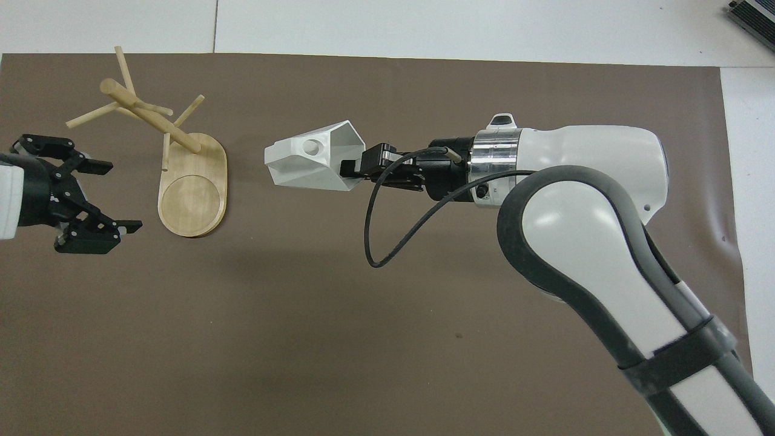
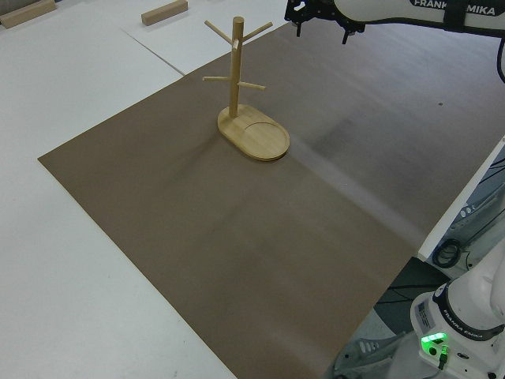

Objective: Hang cup on rack
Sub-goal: 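Move the left gripper to the cup held by the right gripper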

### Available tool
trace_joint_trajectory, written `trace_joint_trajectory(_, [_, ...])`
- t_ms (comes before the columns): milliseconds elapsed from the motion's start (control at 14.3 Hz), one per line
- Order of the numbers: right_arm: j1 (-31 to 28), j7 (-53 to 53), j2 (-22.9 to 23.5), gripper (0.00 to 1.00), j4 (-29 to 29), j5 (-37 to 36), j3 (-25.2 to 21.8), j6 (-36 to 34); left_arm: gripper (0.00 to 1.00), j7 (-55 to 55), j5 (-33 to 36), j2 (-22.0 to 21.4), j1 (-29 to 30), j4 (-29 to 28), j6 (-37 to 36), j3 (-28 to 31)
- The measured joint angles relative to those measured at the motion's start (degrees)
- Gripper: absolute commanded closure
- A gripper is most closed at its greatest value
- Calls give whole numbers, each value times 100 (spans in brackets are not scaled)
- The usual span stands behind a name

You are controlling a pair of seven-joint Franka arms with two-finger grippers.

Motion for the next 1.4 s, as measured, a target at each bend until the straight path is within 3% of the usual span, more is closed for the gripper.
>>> trace_joint_trajectory(631, [56,3,4,100,-21,-366,78,-154,0,304,-651,129,-666,-56,465,-44])
trace_joint_trajectory(1122, [56,137,5,100,-25,-679,78,-177,0,618,-761,129,-995,-54,582,-60])
trace_joint_trajectory(1402, [56,153,5,100,-27,-681,78,-177,0,678,-770,129,-1343,-237,1259,-61])
